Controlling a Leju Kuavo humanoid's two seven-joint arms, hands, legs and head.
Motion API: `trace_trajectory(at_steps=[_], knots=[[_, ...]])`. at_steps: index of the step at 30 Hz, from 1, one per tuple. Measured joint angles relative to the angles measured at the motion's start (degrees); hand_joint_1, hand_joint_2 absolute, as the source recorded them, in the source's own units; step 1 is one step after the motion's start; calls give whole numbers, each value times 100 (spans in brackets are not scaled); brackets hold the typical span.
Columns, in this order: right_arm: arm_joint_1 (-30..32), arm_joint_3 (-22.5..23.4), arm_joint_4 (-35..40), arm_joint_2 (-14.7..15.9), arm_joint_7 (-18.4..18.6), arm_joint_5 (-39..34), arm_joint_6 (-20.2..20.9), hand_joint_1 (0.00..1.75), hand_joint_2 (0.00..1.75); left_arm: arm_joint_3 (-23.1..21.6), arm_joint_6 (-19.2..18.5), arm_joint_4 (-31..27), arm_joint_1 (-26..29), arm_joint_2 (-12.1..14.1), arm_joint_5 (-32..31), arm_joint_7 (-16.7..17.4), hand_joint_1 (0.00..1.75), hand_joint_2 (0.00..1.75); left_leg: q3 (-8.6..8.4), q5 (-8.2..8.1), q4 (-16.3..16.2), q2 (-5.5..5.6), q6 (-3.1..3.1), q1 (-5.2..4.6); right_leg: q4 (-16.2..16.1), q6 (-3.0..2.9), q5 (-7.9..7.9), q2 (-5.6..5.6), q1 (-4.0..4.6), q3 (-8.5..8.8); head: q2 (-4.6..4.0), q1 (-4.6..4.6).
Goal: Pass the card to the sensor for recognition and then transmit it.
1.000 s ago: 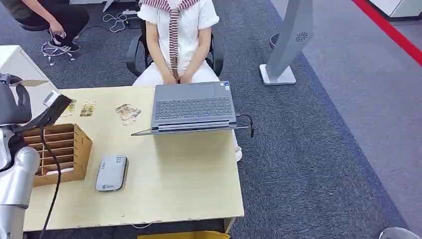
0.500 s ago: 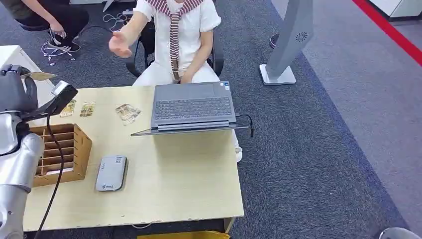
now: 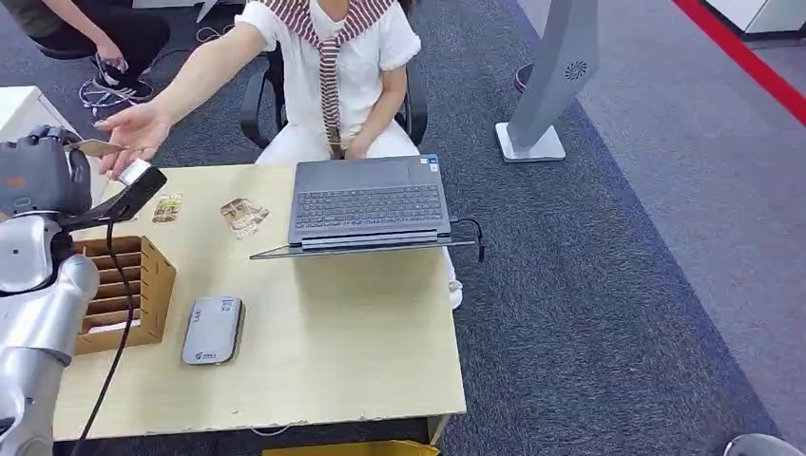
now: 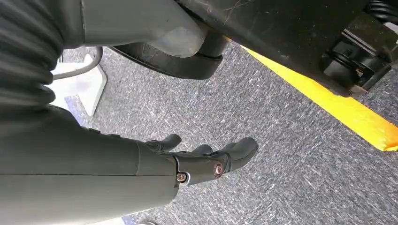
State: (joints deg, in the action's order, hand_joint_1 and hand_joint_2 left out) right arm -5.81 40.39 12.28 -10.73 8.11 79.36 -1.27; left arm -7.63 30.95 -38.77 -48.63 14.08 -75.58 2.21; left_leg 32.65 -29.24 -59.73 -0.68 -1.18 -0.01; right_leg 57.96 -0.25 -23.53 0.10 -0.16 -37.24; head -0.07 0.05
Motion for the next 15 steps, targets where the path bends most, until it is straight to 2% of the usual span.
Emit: trace_trajectory(at_steps=[11, 12, 13, 14, 15], knots=[[-7, -26, 0, 2, 74, 2, -2, 0, 175, -33, 61, 6, 58, 11, -11, 11, 175, 175, 2, 0, 0, 0, 0, 1, 1, 0, 0, 0, 0, 0, -2, 0], [-7, -26, 0, 0, 76, 4, -2, 0, 175, -33, 59, 7, 68, 15, -15, 13, 148, 175, 2, 0, 0, 0, 0, 1, 1, 0, 0, 0, 0, 0, -2, 0], [-7, -26, 0, 2, 76, 2, -2, 0, 175, -37, 57, 5, 80, 20, -35, 18, 61, 175, 2, 0, 0, 0, 0, 2, 0, 0, 0, 0, 0, 0, -2, 0], [-7, -28, 0, 2, 76, 2, -2, 0, 175, -46, 50, 4, 92, 31, -72, 35, 0, 175, 2, 0, 0, 0, 0, 2, 0, 0, 0, 0, 0, 0, -2, 0], [-7, -28, 0, 0, 76, 2, -2, 0, 175, -55, 52, 4, 107, 35, -96, 66, 0, 175, 2, 0, 0, 0, 0, 2, 0, 0, 0, 0, 0, 0, -2, 0]])
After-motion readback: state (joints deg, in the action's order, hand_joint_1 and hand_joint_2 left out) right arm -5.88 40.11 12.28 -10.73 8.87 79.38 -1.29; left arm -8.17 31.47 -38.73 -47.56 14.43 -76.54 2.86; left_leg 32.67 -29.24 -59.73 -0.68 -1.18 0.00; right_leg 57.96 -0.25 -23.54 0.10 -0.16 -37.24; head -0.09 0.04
